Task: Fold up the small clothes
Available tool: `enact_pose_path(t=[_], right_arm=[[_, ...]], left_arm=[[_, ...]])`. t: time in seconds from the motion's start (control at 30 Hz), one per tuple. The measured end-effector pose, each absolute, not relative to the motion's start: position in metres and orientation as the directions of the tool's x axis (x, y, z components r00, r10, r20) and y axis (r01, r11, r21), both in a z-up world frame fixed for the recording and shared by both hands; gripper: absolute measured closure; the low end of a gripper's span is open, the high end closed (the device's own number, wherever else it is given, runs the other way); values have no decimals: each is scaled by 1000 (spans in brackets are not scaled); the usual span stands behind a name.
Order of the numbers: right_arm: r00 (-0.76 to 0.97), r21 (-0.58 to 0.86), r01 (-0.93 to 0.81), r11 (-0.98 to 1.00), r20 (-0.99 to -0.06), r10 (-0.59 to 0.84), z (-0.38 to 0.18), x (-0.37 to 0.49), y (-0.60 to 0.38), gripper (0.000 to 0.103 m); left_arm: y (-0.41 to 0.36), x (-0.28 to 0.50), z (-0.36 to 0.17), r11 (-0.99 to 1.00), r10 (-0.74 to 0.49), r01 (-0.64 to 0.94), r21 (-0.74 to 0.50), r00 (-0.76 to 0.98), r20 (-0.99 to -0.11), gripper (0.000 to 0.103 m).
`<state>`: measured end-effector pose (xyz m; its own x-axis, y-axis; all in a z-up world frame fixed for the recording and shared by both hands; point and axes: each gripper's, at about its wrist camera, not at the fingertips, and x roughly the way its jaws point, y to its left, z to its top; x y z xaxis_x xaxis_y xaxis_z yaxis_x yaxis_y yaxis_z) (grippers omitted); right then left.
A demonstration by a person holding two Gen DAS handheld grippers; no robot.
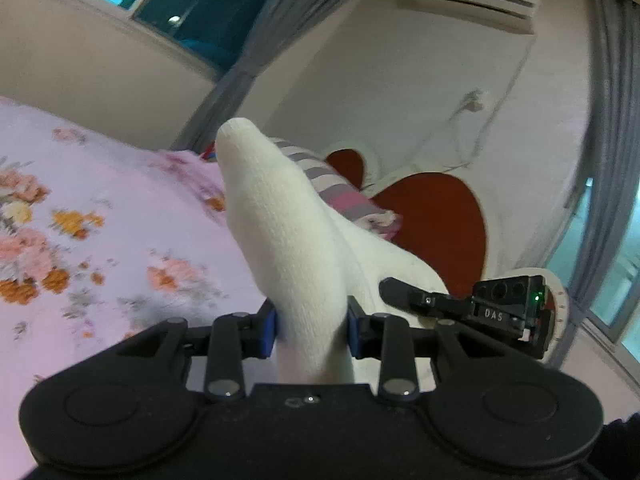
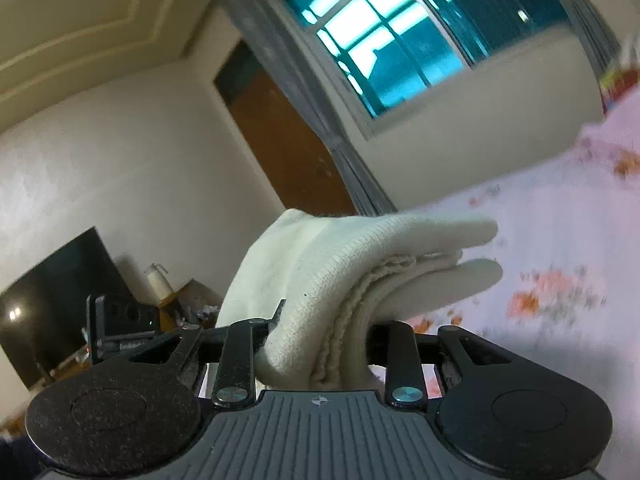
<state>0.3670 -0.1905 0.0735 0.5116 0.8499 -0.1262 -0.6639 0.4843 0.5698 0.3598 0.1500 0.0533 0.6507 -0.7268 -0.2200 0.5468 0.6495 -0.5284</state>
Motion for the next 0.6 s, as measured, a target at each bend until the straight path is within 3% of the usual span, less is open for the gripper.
enact_pose_path(t=[0.3, 0.43, 0.47, 0.5, 0.53, 0.6], right_arm=[[484, 684, -521, 510, -256, 837, -8, 473, -161, 74], [451, 760, -380, 528, -346, 823, -60, 524, -155, 74], [449, 772, -323, 547, -384, 807, -76, 534, -154, 72], [434, 771, -279, 572, -430, 792, -91, 542, -154, 61], [414, 765, -266, 587, -459, 786, -102, 547, -155, 59], [398, 802, -267, 534, -412, 819, -110, 542, -172, 53]], left_arm=[[181, 451, -40, 637, -714, 396, -661, 626, -313, 71], [189, 495, -87, 662, -690, 277, -696, 588, -422, 68], [192, 499, -99, 678, -670, 229, -699, 584, -458, 67], [194, 502, -112, 681, -663, 187, -708, 568, -488, 63], [198, 499, -120, 656, -689, 193, -730, 547, -475, 63], [205, 485, -123, 612, -728, 206, -763, 524, -442, 63]])
